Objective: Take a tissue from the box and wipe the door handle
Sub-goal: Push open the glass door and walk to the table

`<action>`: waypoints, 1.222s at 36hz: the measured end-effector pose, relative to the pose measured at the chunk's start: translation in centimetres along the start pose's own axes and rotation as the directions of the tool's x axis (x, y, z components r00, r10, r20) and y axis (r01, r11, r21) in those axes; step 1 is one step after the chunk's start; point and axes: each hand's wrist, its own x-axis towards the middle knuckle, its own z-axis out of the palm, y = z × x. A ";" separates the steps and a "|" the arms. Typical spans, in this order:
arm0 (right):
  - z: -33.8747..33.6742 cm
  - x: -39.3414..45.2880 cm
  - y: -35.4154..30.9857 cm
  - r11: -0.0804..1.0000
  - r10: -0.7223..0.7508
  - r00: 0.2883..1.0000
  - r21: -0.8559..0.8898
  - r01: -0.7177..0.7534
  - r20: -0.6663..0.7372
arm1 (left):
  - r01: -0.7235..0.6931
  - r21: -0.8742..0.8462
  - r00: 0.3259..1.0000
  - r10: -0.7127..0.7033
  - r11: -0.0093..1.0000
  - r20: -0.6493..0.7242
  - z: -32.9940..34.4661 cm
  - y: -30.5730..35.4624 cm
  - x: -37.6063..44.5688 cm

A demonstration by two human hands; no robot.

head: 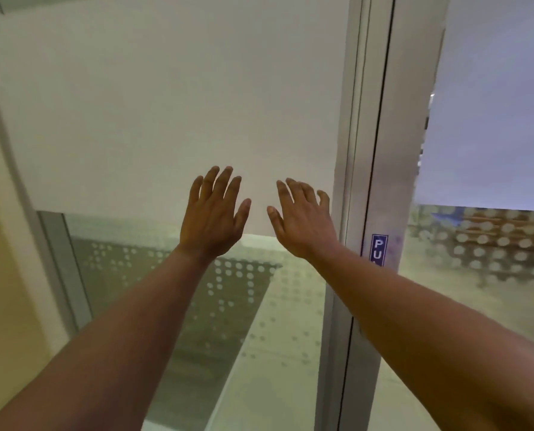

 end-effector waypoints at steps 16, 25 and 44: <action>3.2 0.1 -6.0 0.948 -0.267 0.962 0.162 0.274 -0.062 | 0.194 0.196 0.965 -0.223 0.961 0.135 -2.6 -1.9 -6.3; 3.3 -1.5 -9.3 0.851 -0.421 0.901 0.302 0.431 -0.101 | 0.376 0.341 0.872 -0.453 0.862 0.184 -7.3 -0.4 -9.9; -1.8 -10.4 -20.7 0.556 -0.609 0.761 0.565 0.610 -0.224 | 0.515 0.583 0.701 -0.700 0.629 0.136 -19.9 0.7 -21.2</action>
